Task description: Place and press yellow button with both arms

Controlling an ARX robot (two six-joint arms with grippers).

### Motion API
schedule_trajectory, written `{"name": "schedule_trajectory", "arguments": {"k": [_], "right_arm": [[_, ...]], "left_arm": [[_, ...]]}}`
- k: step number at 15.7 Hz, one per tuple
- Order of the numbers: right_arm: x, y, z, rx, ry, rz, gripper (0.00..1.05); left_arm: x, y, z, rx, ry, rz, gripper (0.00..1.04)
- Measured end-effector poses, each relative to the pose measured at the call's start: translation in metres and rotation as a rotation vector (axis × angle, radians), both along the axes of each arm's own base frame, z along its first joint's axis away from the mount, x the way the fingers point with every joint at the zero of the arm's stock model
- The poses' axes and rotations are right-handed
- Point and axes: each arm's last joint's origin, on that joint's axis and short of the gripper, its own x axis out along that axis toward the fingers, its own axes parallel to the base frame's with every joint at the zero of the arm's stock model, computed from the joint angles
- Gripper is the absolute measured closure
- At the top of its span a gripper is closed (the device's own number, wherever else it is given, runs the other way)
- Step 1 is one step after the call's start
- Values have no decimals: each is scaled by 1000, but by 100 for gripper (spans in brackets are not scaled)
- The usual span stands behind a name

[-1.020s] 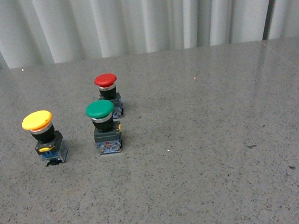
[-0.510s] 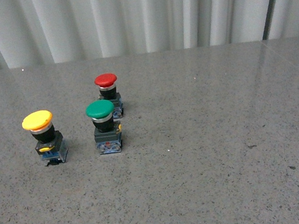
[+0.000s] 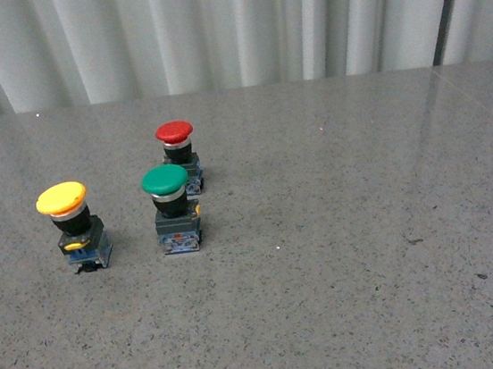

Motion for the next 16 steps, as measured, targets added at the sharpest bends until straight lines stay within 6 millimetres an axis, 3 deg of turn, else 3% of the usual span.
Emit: {"name": "schedule_trajectory", "arguments": {"k": [4, 6, 8, 11, 16], "right_arm": [[0, 0, 0, 0, 0, 0, 7], [0, 0, 0, 0, 0, 0, 7], [0, 0, 0, 0, 0, -2, 7], [0, 0, 0, 0, 0, 0, 7], [0, 0, 0, 0, 0, 0, 7]], "left_arm": [[0, 0, 0, 0, 1, 1, 7], [4, -7, 4, 74, 305, 164, 7], [13, -2, 15, 90, 288, 289, 7], [46, -2, 49, 72, 197, 253, 7], [140, -19, 78, 76, 279, 94, 7]]}}
